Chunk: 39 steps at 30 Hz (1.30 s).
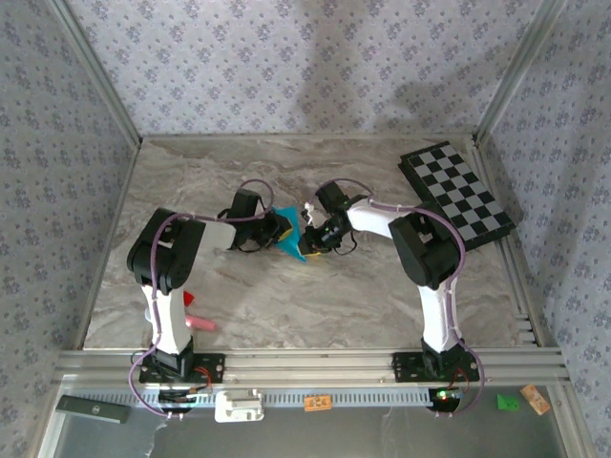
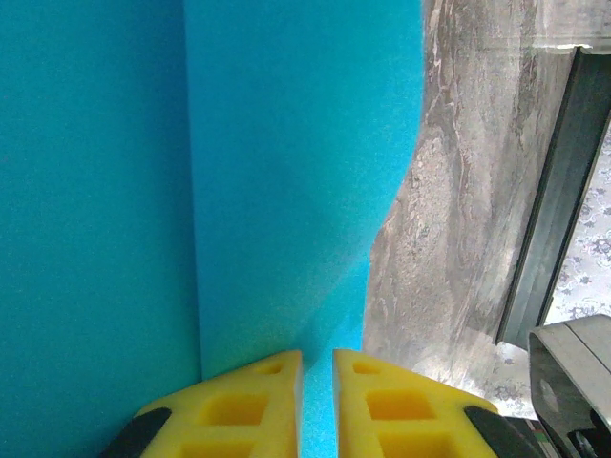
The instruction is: Fold a paper plane with a square sheet of paper (pick it up from the middle)
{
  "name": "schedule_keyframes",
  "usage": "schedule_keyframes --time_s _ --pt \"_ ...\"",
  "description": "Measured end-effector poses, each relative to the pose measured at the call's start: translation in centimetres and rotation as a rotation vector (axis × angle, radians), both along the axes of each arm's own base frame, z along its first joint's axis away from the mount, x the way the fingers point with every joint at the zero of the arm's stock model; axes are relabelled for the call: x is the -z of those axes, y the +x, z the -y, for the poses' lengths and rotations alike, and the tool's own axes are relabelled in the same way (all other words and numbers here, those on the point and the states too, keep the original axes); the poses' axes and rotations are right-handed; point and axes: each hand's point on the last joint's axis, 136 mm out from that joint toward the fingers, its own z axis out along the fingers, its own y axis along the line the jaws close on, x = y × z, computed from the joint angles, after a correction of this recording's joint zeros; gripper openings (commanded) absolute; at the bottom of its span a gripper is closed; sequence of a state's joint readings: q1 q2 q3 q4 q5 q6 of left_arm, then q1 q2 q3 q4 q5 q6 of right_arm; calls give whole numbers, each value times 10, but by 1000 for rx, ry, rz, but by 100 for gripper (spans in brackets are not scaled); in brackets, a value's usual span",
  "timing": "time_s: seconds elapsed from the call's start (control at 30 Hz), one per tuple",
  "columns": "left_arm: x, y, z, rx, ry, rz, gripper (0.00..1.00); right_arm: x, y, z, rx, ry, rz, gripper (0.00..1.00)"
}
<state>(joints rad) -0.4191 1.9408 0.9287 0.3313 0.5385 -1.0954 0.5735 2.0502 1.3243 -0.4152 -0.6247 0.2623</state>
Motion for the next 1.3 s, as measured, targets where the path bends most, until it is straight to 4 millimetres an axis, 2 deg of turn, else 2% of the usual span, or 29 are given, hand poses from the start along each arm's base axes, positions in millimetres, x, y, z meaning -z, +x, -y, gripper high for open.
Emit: schedule_keyframes --time_s 0.33,0.53,0.7,0.9,1.03,1.3 --pt "1 2 1 4 10 -11 16 -28 0 2 36 29 39 28" --pt "1 2 1 8 14 -12 16 -42 8 1 62 42 85 19" --pt "1 2 1 9 14 -12 16 -39 7 -10 46 43 81 13" --pt "1 2 1 9 14 -12 16 -26 4 -23 21 32 63 11" --pt "1 2 1 9 14 -13 16 -17 2 -23 19 16 49 11" --pt "1 2 1 9 14 -13 16 -14 3 -22 25 3 44 11"
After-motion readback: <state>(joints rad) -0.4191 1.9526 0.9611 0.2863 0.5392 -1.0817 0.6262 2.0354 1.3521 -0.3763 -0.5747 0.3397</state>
